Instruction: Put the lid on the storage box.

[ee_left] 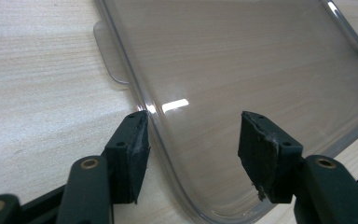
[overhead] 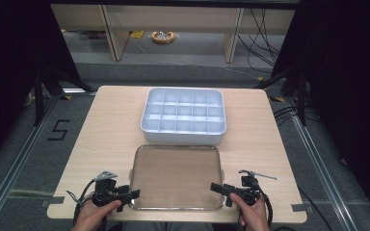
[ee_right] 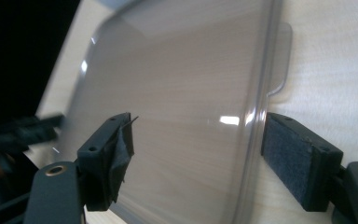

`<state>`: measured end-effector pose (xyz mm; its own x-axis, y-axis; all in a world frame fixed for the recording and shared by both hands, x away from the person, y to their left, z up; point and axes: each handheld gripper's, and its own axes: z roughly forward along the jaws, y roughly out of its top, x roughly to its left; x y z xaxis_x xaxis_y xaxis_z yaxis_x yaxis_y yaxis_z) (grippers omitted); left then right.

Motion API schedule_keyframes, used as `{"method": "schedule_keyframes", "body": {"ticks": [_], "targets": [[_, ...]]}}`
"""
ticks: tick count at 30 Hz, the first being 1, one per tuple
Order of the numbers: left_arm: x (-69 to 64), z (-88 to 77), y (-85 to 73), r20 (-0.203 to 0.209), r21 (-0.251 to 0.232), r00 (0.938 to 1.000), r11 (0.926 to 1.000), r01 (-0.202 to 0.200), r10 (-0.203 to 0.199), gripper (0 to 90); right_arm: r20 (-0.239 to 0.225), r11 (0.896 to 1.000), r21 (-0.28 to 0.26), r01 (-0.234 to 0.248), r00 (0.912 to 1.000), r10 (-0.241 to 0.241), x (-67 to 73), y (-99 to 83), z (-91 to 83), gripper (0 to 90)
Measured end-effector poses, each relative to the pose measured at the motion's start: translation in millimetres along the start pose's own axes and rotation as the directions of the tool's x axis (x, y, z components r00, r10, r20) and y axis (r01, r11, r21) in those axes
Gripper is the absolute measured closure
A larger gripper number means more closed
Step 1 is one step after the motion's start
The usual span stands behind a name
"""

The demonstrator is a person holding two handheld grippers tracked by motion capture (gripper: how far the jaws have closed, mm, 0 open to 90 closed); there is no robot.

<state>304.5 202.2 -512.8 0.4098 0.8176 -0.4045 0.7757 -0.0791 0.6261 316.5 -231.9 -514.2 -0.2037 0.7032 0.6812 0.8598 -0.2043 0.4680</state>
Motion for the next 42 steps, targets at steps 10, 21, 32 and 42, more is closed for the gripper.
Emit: {"method": "schedule_keyframes", "body": {"ticks": [10, 21, 32, 42], "targets": [[-2.1, -0.6, -2.4, -0.007, 0.006, 0.9979, 0.9979, -0.065, 0.065, 45.0, -0.038, 0.998, 0.006, 0.057, 0.9977, -0.057, 5.0, -8.0, -6.0, 59.5], [-2.2, 1.3, -2.3, 0.019, -0.003, 0.9964, 0.9966, -0.082, 0.082, 35.3, -0.099, 0.97, -0.037, 0.24, 0.9651, -0.242, 14.1, -8.7, -20.4, 61.4], [6.2, 3.1, 0.3, 0.073, -0.043, 0.9973, 0.999, 0.008, -0.005, 25.5, -0.126, 0.944, -0.06, 0.326, 0.9352, -0.331, 18.5, -5.4, -24.4, 64.1], [14.3, 0.5, 2.5, 0.045, -0.058, 0.9981, 0.9973, 0.044, -0.042, 37.0, -0.108, 0.934, -0.04, 0.354, 0.928, -0.357, 15.8, -4.4, -22.9, 70.7]]}}
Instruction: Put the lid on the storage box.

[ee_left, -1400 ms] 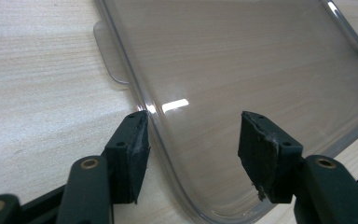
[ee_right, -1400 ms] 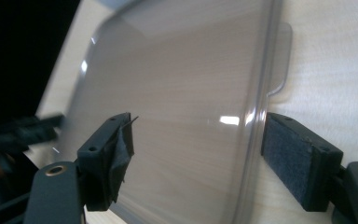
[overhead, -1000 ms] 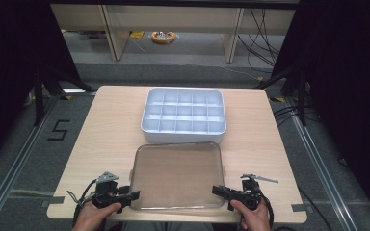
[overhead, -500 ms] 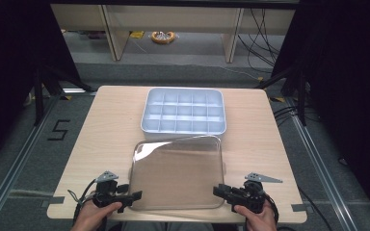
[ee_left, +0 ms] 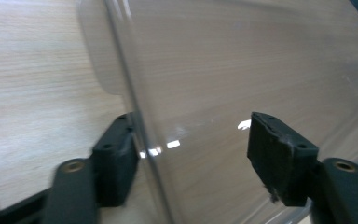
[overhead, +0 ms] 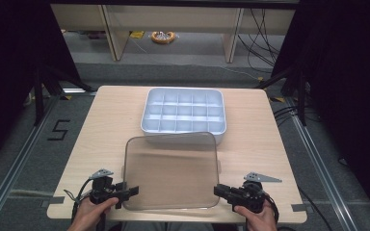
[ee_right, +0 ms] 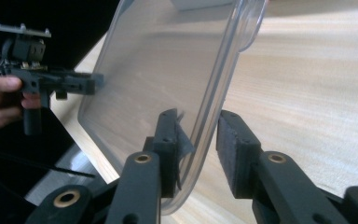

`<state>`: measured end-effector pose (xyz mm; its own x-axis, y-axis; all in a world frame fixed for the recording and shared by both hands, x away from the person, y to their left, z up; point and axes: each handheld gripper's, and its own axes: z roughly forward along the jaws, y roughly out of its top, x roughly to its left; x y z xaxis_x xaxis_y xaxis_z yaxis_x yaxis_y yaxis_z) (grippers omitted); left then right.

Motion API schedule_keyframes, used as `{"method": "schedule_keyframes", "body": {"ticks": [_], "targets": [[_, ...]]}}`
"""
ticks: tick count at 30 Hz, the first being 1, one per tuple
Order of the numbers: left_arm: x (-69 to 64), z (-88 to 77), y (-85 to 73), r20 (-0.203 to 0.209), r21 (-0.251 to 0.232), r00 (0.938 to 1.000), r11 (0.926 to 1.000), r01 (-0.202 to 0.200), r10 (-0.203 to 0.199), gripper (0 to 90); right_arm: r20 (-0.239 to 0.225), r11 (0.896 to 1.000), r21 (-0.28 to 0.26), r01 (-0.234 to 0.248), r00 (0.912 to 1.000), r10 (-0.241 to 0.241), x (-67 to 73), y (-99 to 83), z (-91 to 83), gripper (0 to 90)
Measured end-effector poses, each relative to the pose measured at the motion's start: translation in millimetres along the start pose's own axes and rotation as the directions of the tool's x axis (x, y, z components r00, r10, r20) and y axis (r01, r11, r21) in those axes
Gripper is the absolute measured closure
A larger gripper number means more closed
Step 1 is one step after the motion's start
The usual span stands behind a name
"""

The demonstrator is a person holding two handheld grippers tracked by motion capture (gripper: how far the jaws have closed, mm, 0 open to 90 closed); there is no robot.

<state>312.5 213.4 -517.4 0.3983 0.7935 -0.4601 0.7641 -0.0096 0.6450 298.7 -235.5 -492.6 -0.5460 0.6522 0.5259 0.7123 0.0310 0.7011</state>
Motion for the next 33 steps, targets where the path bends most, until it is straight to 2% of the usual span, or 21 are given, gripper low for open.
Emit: {"method": "schedule_keyframes", "body": {"ticks": [1, 2, 5, 7, 8, 9, 10, 11, 12, 14, 15, 17, 18, 19, 22, 23, 25, 29, 30, 31, 33], "targets": [[1.0, -0.3, 0.2, 0.003, -0.002, 1.0, 1.0, 0.008, -0.008, 38.7, -0.002, 0.999, 0.018, -0.051, 0.9987, 0.051, 0.7, -1.4, -0.2, 70.8], [3.9, -1.0, -0.2, 0.009, -0.011, 0.9993, 0.9993, 0.036, -0.036, 42.4, 0.008, 1.0, 0.003, -0.008, 0.9999, 0.008, -6.7, -3.0, 3.6, 70.7], [6.0, -2.0, -0.7, 0.03, -0.022, 0.9976, 0.9977, 0.064, -0.063, 45.0, 0.013, 1.0, 0.015, -0.003, 0.9999, 0.003, -4.0, -1.7, 2.1, 70.6], [6.8, -4.2, -1.0, 0.054, -0.036, 0.9956, 0.9963, 0.078, -0.076, 52.4, 0.012, 1.0, 0.007, -0.026, 0.9996, 0.026, 1.0, -0.3, -1.4, 70.8], [5.8, -5.8, -0.7, 0.058, -0.045, 0.9964, 0.9969, 0.064, -0.061, 52.4, 0.024, 1.0, 0.004, 0.018, 0.9995, -0.018, -1.2, 0.9, -2.4, 71.0], [4.2, -6.8, -0.5, 0.051, -0.055, 0.9974, 0.997, 0.054, -0.051, 53.4, 0.058, 1.0, 0.012, 0.021, 0.9981, -0.021, 0.5, 1.7, -3.0, 71.4], [2.9, -8.0, -0.5, 0.046, -0.065, 0.9979, 0.9968, 0.048, -0.045, 53.8, 0.052, 1.0, 0.017, -0.014, 0.9985, 0.013, 3.1, 1.2, -3.3, 72.1], [2.2, -8.7, -0.3, 0.049, -0.078, 0.9977, 0.9957, 0.05, -0.046, 54.6, 0.051, 1.0, 0.011, 0.025, 0.9984, -0.026, 1.0, 1.1, -3.1, 72.4], [1.7, -10.1, -0.3, 0.044, -0.089, 0.9977, 0.9946, 0.055, -0.051, 56.1, 0.06, 1.0, 0.027, -0.005, 0.9982, 0.004, 5.1, 1.1, -4.2, 72.7], [2.3, -14.1, 0.3, 0.055, -0.104, 0.9968, 0.9926, 0.064, -0.058, 59.0, 0.084, 0.999, 0.029, 0.016, 0.9963, -0.018, 5.7, 1.6, -3.7, 74.1], [2.3, -15.7, 0.9, 0.06, -0.115, 0.9968, 0.9916, 0.06, -0.053, 60.5, 0.081, 0.999, 0.027, 0.046, 0.9956, -0.048, 4.2, 1.9, -3.7, 74.8], [-0.2, -19.0, 1.9, 0.046, -0.136, 0.9984, 0.9899, 0.039, -0.033, 61.6, 0.108, 0.998, 0.027, 0.061, 0.9921, -0.064, 5.4, 1.4, -3.2, 76.8], [-1.5, -20.8, 2.6, 0.036, -0.139, 0.9991, 0.9899, 0.026, -0.021, 61.6, 0.095, 0.999, 0.039, 0.017, 0.9953, -0.02, 9.8, 1.5, -4.3, 77.5], [-2.4, -22.5, 3.0, 0.036, -0.145, 0.9992, 0.9892, 0.019, -0.014, 61.6, 0.111, 0.998, 0.03, 0.057, 0.992, -0.06, 8.3, 2.5, -3.8, 77.7], [-7.4, -27.0, 5.6, 0.041, -0.16, 0.9991, 0.9869, 0.017, -0.01, 63.2, 0.134, 0.999, 0.031, 0.033, 0.9903, -0.037, 13.2, 4.0, -4.7, 77.6], [-8.8, -27.4, 5.8, 0.038, -0.169, 0.9993, 0.9855, 0.014, -0.007, 63.5, 0.143, 0.997, 0.022, 0.07, 0.987, -0.073, 10.4, 4.5, -5.9, 77.7], [-10.9, -29.0, 8.2, 0.036, -0.177, 0.9993, 0.9843, 0.0, 0.007, 63.7, 0.14, 0.999, 0.019, 0.035, 0.9894, -0.038, 11.8, 4.3, -5.1, 77.6], [-15.8, -32.1, 16.2, 0.01, -0.195, 0.9998, 0.9806, -0.018, 0.02, 63.8, 0.17, 0.997, 0.011, 0.071, 0.9829, -0.071, 11.9, 10.0, -5.6, 77.4], [-16.7, -33.0, 18.6, 0.013, -0.202, 0.9995, 0.979, -0.025, 0.028, 63.8, 0.166, 1.0, 0.009, 0.029, 0.9857, -0.03, 16.0, 11.6, -6.3, 77.4], [-19.5, -34.4, 24.1, 0.009, -0.209, 0.9991, 0.9771, -0.039, 0.042, 64.1, 0.179, 0.996, -0.001, 0.086, 0.9803, -0.084, 12.4, 18.1, -6.4, 77.5], [-21.5, -34.9, 28.8, -0.003, -0.22, 0.9986, 0.9742, -0.053, 0.053, 64.1, 0.17, 0.997, -0.012, 0.072, 0.983, -0.069, 13.2, 20.3, -6.2, 77.3]]}}
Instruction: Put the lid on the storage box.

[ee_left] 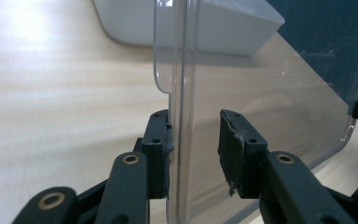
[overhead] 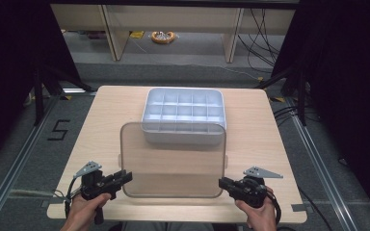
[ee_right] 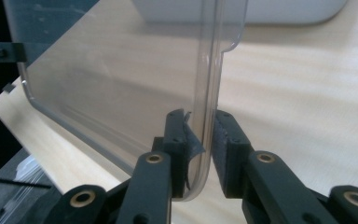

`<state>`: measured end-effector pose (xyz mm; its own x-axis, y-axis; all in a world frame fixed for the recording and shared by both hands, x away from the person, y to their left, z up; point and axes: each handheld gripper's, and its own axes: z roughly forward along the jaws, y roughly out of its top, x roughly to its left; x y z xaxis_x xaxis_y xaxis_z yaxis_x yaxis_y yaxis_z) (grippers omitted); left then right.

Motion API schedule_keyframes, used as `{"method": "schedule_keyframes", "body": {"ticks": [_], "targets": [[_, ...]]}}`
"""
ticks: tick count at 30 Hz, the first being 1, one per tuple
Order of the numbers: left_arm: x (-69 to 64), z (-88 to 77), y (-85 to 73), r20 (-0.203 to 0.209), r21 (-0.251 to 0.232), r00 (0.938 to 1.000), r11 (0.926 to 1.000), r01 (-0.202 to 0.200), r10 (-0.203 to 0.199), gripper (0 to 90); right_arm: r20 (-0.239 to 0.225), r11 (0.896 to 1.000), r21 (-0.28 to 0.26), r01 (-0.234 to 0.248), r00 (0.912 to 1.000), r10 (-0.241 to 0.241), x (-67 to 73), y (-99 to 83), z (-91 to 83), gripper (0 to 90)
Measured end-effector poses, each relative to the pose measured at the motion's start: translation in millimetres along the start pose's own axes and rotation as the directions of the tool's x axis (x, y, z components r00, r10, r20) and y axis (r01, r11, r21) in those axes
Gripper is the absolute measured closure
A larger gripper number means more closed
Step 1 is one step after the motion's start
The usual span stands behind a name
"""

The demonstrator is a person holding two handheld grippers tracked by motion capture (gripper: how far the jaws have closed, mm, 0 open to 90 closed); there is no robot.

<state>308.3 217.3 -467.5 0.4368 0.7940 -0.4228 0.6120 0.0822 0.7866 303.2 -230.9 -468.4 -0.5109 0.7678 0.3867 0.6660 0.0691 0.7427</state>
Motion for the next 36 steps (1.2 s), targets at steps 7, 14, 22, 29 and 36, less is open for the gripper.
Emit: {"method": "schedule_keyframes", "body": {"ticks": [7, 14, 22, 29, 36], "targets": [[-7.4, 13.6, 33.6, -0.016, -0.035, 0.9994, 0.9988, -0.033, 0.032, 63.2, 0.044, 0.997, -0.063, 0.035, 0.9985, -0.032, -7.2, 31.9, -1.2, 76.2], [-7.4, 35.4, 67.6, -0.017, -0.043, 0.9994, 0.9987, -0.029, 0.028, 62.5, 0.066, 0.995, -0.101, -0.019, 0.9975, 0.025, -15.2, 66.1, -2.6, 75.6], [-3.0, 54.7, 103.1, -0.038, -0.061, 0.9986, 0.9974, -0.04, 0.038, 61.4, 0.085, 0.99, -0.137, 0.015, 0.9964, -0.004, -32.8, 100.4, 9.7, 74.8], [3.3, 72.3, 125.6, -0.046, -0.064, 0.9988, 0.9977, -0.023, 0.02, 61.0, 0.087, 0.988, -0.149, -0.024, 0.9955, 0.037, -44.0, 123.1, 20.1, 74.5], [8.2, 87.2, 143.8, -0.045, -0.063, 0.999, 0.998, -0.003, 0.0, 60.5, 0.092, 0.984, -0.165, -0.059, 0.9929, 0.075, -52.1, 140.0, 27.2, 73.6]]}}
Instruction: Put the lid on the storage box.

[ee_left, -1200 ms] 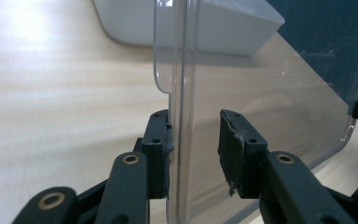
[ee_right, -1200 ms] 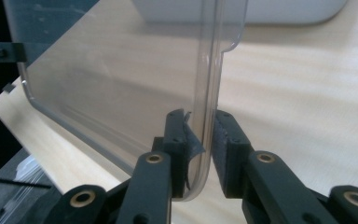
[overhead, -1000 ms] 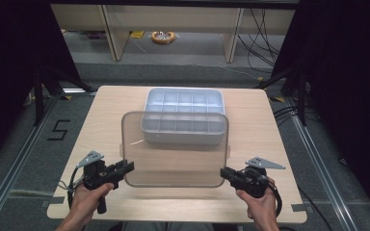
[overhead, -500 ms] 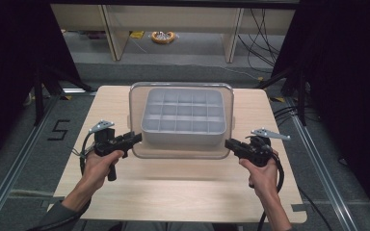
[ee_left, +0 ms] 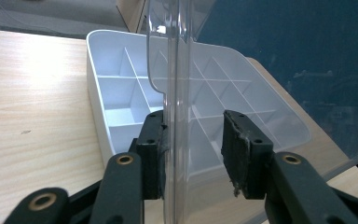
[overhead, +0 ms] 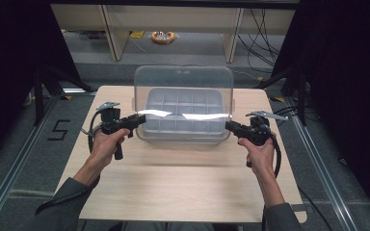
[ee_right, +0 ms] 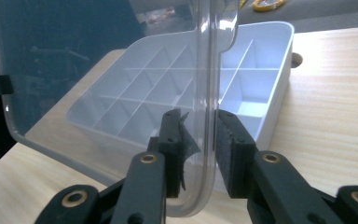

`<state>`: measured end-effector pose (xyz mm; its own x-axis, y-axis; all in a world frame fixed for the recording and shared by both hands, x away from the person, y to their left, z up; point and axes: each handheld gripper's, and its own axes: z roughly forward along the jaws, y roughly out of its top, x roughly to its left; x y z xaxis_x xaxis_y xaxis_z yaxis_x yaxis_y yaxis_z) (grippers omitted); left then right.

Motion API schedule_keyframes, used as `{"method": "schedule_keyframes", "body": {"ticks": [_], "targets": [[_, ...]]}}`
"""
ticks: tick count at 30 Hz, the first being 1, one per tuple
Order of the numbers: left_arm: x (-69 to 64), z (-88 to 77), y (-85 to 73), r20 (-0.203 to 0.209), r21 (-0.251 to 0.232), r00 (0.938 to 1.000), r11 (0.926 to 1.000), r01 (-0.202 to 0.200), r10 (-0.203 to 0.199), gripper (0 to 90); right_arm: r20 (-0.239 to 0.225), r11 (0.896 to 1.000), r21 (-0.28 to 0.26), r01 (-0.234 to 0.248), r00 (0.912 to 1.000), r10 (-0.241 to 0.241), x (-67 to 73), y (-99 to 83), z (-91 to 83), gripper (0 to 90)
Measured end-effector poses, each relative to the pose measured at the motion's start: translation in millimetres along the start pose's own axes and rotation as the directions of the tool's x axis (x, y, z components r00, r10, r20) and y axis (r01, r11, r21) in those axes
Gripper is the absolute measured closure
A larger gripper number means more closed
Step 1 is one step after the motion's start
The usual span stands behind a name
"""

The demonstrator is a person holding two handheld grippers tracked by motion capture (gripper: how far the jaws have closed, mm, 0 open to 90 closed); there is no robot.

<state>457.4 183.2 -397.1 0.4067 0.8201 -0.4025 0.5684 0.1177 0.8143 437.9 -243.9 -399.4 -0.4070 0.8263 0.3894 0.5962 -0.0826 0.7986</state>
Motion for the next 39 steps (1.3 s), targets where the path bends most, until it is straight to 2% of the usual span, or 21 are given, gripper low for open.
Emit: {"method": "schedule_keyframes", "body": {"ticks": [1, 2, 3, 5, 16, 20, 21, 22, 23, 24, 25, 26, 28, 29, 30, 32, 33, 34, 37, 38, 39], "targets": [[0.7, 1.5, 1.4, 0.0, 0.004, 1.0, 1.0, 0.005, -0.005, 60.5, -0.001, 1.0, -0.009, 0.03, 0.9996, -0.03, -3.7, 1.9, 2.5, 73.6], [1.7, 3.9, 3.0, 0.0, 0.003, 1.0, 1.0, 0.007, -0.007, 60.5, -0.005, 1.0, -0.001, -0.001, 1.0, 0.001, -2.2, 2.6, 2.7, 73.6], [2.6, 6.1, 4.8, -0.004, 0.006, 1.0, 0.9999, 0.008, -0.008, 60.3, 0.0, 1.0, -0.002, 0.008, 1.0, -0.008, -4.2, 3.9, 4.0, 73.6], [4.2, 10.8, 8.1, -0.01, 0.01, 0.9999, 0.9999, 0.01, -0.01, 59.9, -0.003, 1.0, 0.007, -0.022, 0.9998, 0.022, -5.4, 5.1, 6.9, 73.6], [11.7, 33.0, 19.2, -0.038, -0.007, 0.9992, 0.9999, 0.012, -0.012, 59.5, 0.025, 1.0, 0.01, -0.01, 0.9997, 0.009, -20.5, 11.3, 30.3, 72.1], [15.2, 38.6, 18.5, -0.042, -0.009, 0.999, 0.9999, 0.014, -0.015, 59.2, 0.028, 1.0, 0.014, -0.028, 0.9992, 0.028, -21.0, 13.2, 35.1, 71.9], [16.0, 40.5, 18.0, -0.046, -0.011, 0.9988, 0.9998, 0.015, -0.015, 59.2, 0.039, 1.0, 0.006, -0.003, 0.9992, 0.003, -23.9, 13.0, 38.7, 71.9], [16.8, 42.0, 17.5, -0.048, -0.008, 0.9986, 0.9998, 0.019, -0.02, 59.0, 0.047, 0.996, 0.032, -0.084, 0.9955, 0.082, -18.4, 12.7, 38.3, 71.9], [17.6, 43.9, 17.0, -0.049, -0.008, 0.9986, 0.9997, 0.021, -0.021, 58.9, 0.049, 0.999, 0.024, -0.041, 0.998, 0.04, -22.4, 12.5, 41.0, 71.8], [18.0, 44.8, 16.6, -0.053, -0.007, 0.9984, 0.9998, 0.02, -0.021, 58.7, 0.044, 0.998, 0.033, -0.06, 0.9973, 0.058, -21.8, 12.4, 41.7, 71.7], [18.6, 45.7, 16.2, -0.055, -0.005, 0.9983, 0.9998, 0.02, -0.02, 58.6, 0.057, 0.999, 0.028, -0.037, 0.9977, 0.036, -23.7, 12.1, 43.6, 71.5], [19.0, 47.0, 15.7, -0.054, -0.005, 0.9984, 0.9998, 0.02, -0.02, 58.5, 0.045, 0.998, 0.031, -0.053, 0.9976, 0.052, -23.0, 12.0, 43.4, 71.4], [19.3, 49.3, 14.4, -0.057, -0.003, 0.998, 0.9997, 0.026, -0.026, 58.4, 0.055, 0.998, 0.033, -0.044, 0.9976, 0.042, -25.1, 11.4, 45.7, 71.3], [19.9, 50.1, 14.0, -0.057, 0.001, 0.9981, 0.9998, 0.022, -0.022, 58.4, 0.051, 0.997, 0.038, -0.068, 0.9965, 0.066, -24.1, 11.4, 45.8, 71.3], [20.1, 50.9, 13.6, -0.058, 0.002, 0.9981, 0.9997, 0.023, -0.023, 58.3, 0.061, 0.998, 0.034, -0.05, 0.997, 0.047, -26.1, 11.1, 47.4, 71.2], [20.9, 53.6, 11.9, -0.061, -0.003, 0.9977, 0.9996, 0.029, -0.029, 58.2, 0.064, 0.998, 0.037, -0.057, 0.9965, 0.055, -26.2, 11.0, 47.9, 71.1], [21.5, 54.6, 11.2, -0.064, -0.001, 0.9975, 0.9996, 0.027, -0.027, 57.9, 0.059, 0.999, 0.032, -0.022, 0.9981, 0.02, -30.3, 10.9, 49.3, 70.9], [22.0, 55.7, 10.3, -0.065, 0.004, 0.9973, 0.9995, 0.033, -0.032, 57.7, 0.06, 0.999, 0.034, -0.039, 0.9975, 0.037, -29.1, 10.8, 49.6, 70.8], [24.5, 58.6, 7.8, -0.061, 0.01, 0.9973, 0.999, 0.043, -0.042, 57.3, 0.066, 0.999, 0.036, -0.017, 0.9977, 0.015, -33.1, 9.8, 52.6, 70.3], [24.9, 59.1, 6.9, -0.063, 0.009, 0.9969, 0.9989, 0.047, -0.046, 57.3, 0.063, 0.996, 0.046, -0.07, 0.9958, 0.067, -29.3, 9.0, 52.1, 70.0], [25.4, 60.0, 6.0, -0.066, 0.008, 0.9965, 0.9986, 0.052, -0.051, 57.3, 0.061, 0.997, 0.041, -0.065, 0.9962, 0.063, -30.5, 8.2, 53.2, 69.8]]}}
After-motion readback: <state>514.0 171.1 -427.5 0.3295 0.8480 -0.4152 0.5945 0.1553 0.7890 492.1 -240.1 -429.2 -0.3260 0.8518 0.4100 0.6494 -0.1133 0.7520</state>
